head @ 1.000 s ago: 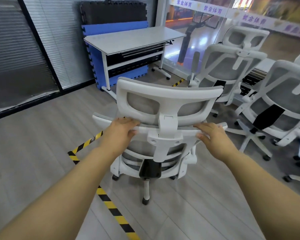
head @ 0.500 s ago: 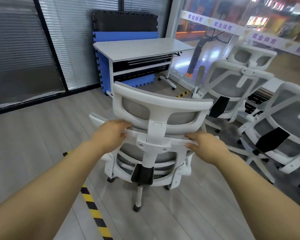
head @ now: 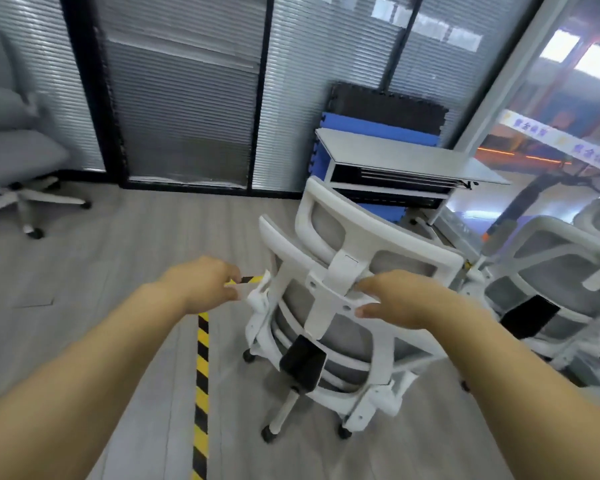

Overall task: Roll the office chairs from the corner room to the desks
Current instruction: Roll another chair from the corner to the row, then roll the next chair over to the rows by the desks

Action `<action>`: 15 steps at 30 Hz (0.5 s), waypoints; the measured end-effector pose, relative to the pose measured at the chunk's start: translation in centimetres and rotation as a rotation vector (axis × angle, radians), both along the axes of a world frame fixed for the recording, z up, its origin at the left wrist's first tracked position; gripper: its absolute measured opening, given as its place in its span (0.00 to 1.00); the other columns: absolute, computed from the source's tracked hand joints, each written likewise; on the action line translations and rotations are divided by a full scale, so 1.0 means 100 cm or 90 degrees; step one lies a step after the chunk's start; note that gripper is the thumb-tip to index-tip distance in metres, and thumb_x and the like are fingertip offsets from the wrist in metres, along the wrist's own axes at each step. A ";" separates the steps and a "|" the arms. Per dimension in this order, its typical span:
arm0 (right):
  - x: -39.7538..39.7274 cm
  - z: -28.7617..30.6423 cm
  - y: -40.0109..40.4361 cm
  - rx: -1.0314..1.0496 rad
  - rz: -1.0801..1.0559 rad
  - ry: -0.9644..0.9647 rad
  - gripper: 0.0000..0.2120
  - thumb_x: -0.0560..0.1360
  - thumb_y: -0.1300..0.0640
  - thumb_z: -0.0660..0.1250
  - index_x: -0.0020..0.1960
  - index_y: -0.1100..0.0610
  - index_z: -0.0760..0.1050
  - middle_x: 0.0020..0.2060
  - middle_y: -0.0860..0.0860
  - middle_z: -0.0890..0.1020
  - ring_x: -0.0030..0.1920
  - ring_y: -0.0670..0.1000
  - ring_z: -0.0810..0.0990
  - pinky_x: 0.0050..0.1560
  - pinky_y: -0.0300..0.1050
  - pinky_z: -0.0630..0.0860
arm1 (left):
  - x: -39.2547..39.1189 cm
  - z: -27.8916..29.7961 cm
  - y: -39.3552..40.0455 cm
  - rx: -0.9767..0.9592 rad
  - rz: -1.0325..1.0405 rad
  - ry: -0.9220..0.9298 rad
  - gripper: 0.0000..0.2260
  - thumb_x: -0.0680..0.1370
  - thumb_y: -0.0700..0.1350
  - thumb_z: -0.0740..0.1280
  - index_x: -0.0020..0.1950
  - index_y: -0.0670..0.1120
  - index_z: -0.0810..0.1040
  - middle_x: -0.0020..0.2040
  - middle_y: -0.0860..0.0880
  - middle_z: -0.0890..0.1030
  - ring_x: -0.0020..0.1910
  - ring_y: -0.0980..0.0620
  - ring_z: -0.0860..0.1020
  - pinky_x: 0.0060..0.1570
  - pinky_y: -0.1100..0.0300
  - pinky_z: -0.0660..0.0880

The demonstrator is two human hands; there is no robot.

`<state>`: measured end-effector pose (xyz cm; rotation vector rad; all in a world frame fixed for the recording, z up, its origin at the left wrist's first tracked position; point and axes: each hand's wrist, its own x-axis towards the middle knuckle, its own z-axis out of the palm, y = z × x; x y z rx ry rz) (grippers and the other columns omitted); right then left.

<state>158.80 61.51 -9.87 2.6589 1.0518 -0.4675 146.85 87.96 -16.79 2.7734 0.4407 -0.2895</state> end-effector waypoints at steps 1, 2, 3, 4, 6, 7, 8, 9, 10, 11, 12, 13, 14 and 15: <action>-0.006 0.003 0.013 -0.002 0.028 -0.004 0.25 0.76 0.40 0.61 0.70 0.44 0.65 0.67 0.48 0.73 0.65 0.52 0.71 0.62 0.50 0.70 | -0.017 0.002 0.005 0.004 0.025 0.006 0.15 0.78 0.56 0.61 0.62 0.54 0.73 0.61 0.51 0.76 0.59 0.48 0.74 0.55 0.51 0.74; -0.013 0.006 0.026 -0.003 0.054 -0.006 0.24 0.76 0.40 0.61 0.70 0.44 0.65 0.66 0.48 0.73 0.65 0.52 0.71 0.61 0.50 0.71 | -0.035 0.004 0.012 0.008 0.052 0.009 0.15 0.78 0.56 0.61 0.63 0.54 0.73 0.62 0.52 0.76 0.59 0.48 0.74 0.54 0.53 0.73; -0.020 0.007 0.041 0.001 0.080 -0.005 0.24 0.76 0.40 0.61 0.69 0.44 0.65 0.65 0.48 0.74 0.63 0.52 0.72 0.59 0.49 0.72 | -0.053 0.007 0.019 0.011 0.082 0.007 0.16 0.78 0.56 0.61 0.64 0.55 0.72 0.62 0.52 0.76 0.59 0.49 0.74 0.54 0.54 0.73; -0.028 0.008 0.056 0.007 0.103 0.000 0.23 0.76 0.41 0.62 0.69 0.44 0.66 0.64 0.48 0.75 0.60 0.51 0.74 0.55 0.47 0.72 | -0.072 0.008 0.027 0.012 0.111 0.005 0.16 0.77 0.56 0.62 0.64 0.55 0.72 0.62 0.52 0.75 0.60 0.49 0.74 0.54 0.54 0.72; -0.050 0.009 0.089 0.020 0.151 0.012 0.23 0.76 0.41 0.62 0.69 0.44 0.66 0.63 0.46 0.75 0.59 0.51 0.74 0.51 0.45 0.72 | -0.112 0.010 0.044 0.008 0.166 0.012 0.17 0.77 0.57 0.62 0.64 0.55 0.72 0.63 0.52 0.75 0.60 0.49 0.74 0.58 0.52 0.72; -0.062 0.008 0.107 0.023 0.179 0.015 0.23 0.76 0.41 0.62 0.69 0.45 0.66 0.64 0.46 0.74 0.60 0.51 0.74 0.52 0.45 0.72 | -0.134 0.011 0.053 0.004 0.193 0.019 0.17 0.77 0.58 0.62 0.64 0.55 0.72 0.63 0.52 0.75 0.60 0.49 0.73 0.59 0.52 0.72; -0.076 0.006 0.124 0.020 0.207 0.017 0.24 0.76 0.41 0.62 0.70 0.45 0.65 0.65 0.47 0.74 0.62 0.52 0.73 0.55 0.46 0.71 | -0.156 0.011 0.062 0.003 0.217 0.024 0.17 0.76 0.58 0.63 0.64 0.55 0.72 0.63 0.52 0.75 0.61 0.49 0.73 0.59 0.53 0.72; -0.090 0.004 0.142 0.014 0.236 0.021 0.24 0.77 0.42 0.61 0.71 0.46 0.65 0.65 0.48 0.74 0.64 0.53 0.72 0.58 0.48 0.71 | -0.179 0.012 0.071 0.004 0.240 0.027 0.18 0.76 0.58 0.63 0.64 0.56 0.72 0.63 0.52 0.75 0.61 0.49 0.73 0.59 0.54 0.71; -0.106 0.002 0.161 0.006 0.262 0.025 0.24 0.77 0.42 0.61 0.71 0.46 0.64 0.66 0.48 0.73 0.64 0.53 0.71 0.59 0.49 0.70 | -0.204 0.013 0.080 0.008 0.262 0.030 0.18 0.76 0.59 0.63 0.64 0.56 0.72 0.63 0.52 0.75 0.61 0.49 0.73 0.59 0.55 0.71; -0.122 -0.001 0.180 0.001 0.289 0.029 0.24 0.77 0.42 0.60 0.71 0.46 0.63 0.66 0.48 0.73 0.64 0.53 0.71 0.59 0.49 0.71 | -0.229 0.014 0.088 0.012 0.286 0.033 0.18 0.76 0.59 0.63 0.64 0.56 0.72 0.63 0.53 0.75 0.61 0.49 0.73 0.58 0.55 0.71; -0.140 -0.004 0.198 0.000 0.313 0.034 0.24 0.77 0.42 0.60 0.71 0.46 0.63 0.66 0.48 0.73 0.64 0.53 0.72 0.59 0.49 0.71 | -0.255 0.015 0.097 0.014 0.312 0.038 0.18 0.76 0.59 0.63 0.64 0.56 0.72 0.63 0.53 0.75 0.61 0.49 0.73 0.57 0.56 0.70; -0.159 -0.007 0.217 0.003 0.335 0.041 0.24 0.77 0.42 0.60 0.71 0.46 0.63 0.66 0.49 0.73 0.63 0.54 0.72 0.59 0.50 0.72 | -0.282 0.015 0.105 0.014 0.339 0.042 0.18 0.76 0.60 0.63 0.64 0.56 0.72 0.63 0.53 0.75 0.61 0.49 0.73 0.57 0.56 0.70; -0.179 -0.011 0.235 0.008 0.352 0.048 0.24 0.77 0.42 0.60 0.71 0.46 0.63 0.65 0.49 0.73 0.63 0.54 0.72 0.59 0.50 0.72 | -0.309 0.016 0.114 0.016 0.363 0.047 0.18 0.76 0.60 0.63 0.63 0.56 0.72 0.62 0.53 0.75 0.61 0.49 0.73 0.57 0.56 0.70; -0.199 -0.014 0.252 0.010 0.368 0.057 0.24 0.77 0.42 0.60 0.71 0.46 0.63 0.65 0.50 0.73 0.63 0.54 0.72 0.59 0.51 0.72 | -0.336 0.016 0.122 0.019 0.385 0.052 0.18 0.76 0.61 0.63 0.63 0.57 0.72 0.62 0.53 0.75 0.61 0.49 0.73 0.58 0.55 0.71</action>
